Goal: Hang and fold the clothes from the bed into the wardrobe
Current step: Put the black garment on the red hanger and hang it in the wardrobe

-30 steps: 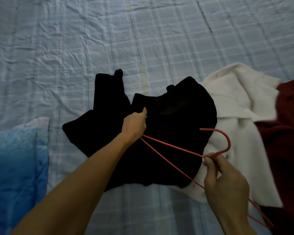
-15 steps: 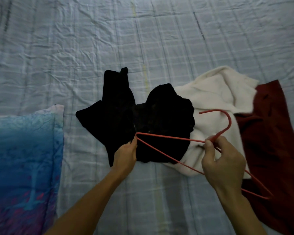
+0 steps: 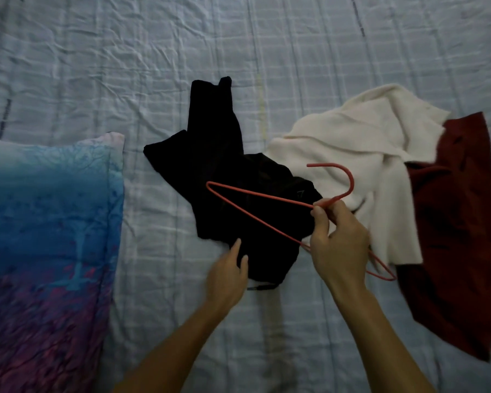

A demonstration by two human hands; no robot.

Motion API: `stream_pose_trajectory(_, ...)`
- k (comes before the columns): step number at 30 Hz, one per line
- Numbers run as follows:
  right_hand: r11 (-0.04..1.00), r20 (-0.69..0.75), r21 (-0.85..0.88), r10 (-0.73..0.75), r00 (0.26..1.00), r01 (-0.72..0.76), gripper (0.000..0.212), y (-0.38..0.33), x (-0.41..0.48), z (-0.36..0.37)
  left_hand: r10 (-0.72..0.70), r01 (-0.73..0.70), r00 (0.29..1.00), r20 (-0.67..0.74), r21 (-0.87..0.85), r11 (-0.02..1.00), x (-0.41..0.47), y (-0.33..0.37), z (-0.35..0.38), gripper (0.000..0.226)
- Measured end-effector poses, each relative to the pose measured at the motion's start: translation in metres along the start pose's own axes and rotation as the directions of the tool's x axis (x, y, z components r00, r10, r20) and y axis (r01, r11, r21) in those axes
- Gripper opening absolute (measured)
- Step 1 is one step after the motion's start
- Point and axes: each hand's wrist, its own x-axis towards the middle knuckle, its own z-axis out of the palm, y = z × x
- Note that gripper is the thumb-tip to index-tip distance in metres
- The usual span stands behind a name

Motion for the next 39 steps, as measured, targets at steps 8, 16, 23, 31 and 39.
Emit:
stream_pose_trajectory(8, 1.000, -0.052, -0.024, -0.001, 0.999, 0.000, 0.009, 0.007, -0.010, 0.014, -0.378, 0.380, 0.925, 0.046, -0.050, 0.924, 0.077, 0.015, 0.005, 0.069)
stream_pose_trajectory(16, 0.999, -0.042, -0.012, -0.036, 0.998, 0.036, 0.012, 0.002, -0.029, 0.024, -0.483, 0.480, 0.875, 0.040, 0.062, 0.875, 0.105, 0.021, 0.022, 0.072)
stream_pose_trajectory(23, 0.997, -0.053, -0.022, -0.075, 0.996, 0.074, 0.011, -0.003, -0.038, 0.018, -0.528, 0.533, 0.843, 0.107, -0.021, 0.846, 0.112, 0.020, 0.014, 0.051)
stream_pose_trajectory(31, 0.993, -0.045, 0.097, -0.064, 0.997, 0.068, 0.010, -0.026, -0.050, 0.006, -0.267, 0.269, 0.957, -0.117, -0.002, 0.963, 0.066, -0.001, -0.065, 0.039)
stream_pose_trajectory(39, 0.979, -0.040, 0.065, -0.191, 0.981, 0.194, 0.009, -0.079, -0.069, -0.015, -0.127, 0.109, 0.948, -0.293, -0.076, 0.991, 0.020, 0.031, -0.154, 0.033)
